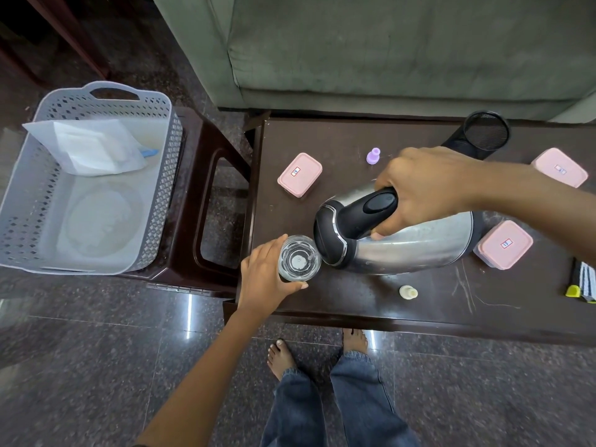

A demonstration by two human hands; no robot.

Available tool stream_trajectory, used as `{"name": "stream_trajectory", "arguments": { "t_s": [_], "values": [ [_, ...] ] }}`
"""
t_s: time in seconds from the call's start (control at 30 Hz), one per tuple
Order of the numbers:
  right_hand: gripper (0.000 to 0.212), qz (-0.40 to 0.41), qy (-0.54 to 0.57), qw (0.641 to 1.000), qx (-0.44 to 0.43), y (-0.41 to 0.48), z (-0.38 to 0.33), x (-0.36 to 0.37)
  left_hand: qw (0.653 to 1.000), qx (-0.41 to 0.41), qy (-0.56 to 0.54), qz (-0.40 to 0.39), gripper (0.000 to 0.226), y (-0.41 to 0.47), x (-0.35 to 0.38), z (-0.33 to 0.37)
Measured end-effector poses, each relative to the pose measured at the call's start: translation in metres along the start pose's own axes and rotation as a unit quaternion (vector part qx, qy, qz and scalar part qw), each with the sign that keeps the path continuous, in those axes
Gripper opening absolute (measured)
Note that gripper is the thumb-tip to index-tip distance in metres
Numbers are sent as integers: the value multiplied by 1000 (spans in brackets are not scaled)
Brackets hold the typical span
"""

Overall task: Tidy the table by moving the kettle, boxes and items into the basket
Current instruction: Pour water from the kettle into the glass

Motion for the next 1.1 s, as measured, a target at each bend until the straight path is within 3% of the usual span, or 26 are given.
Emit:
{"name": "stream_trajectory", "arguments": {
  "t_s": [1.1],
  "values": [
    [44,-6,-36,999,-5,1,-3,1,1000,-7,-17,2,98,-1,-1,1]
  ]
}}
Point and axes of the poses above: each hand's wrist, its own y-axis towards the middle knuckle, its own x-axis out of the palm, z = x × y, the point moved 2 cm from there along y, towards the middle knuckle, and after that the axes turned 9 degrees about z, right-handed, at the moved point
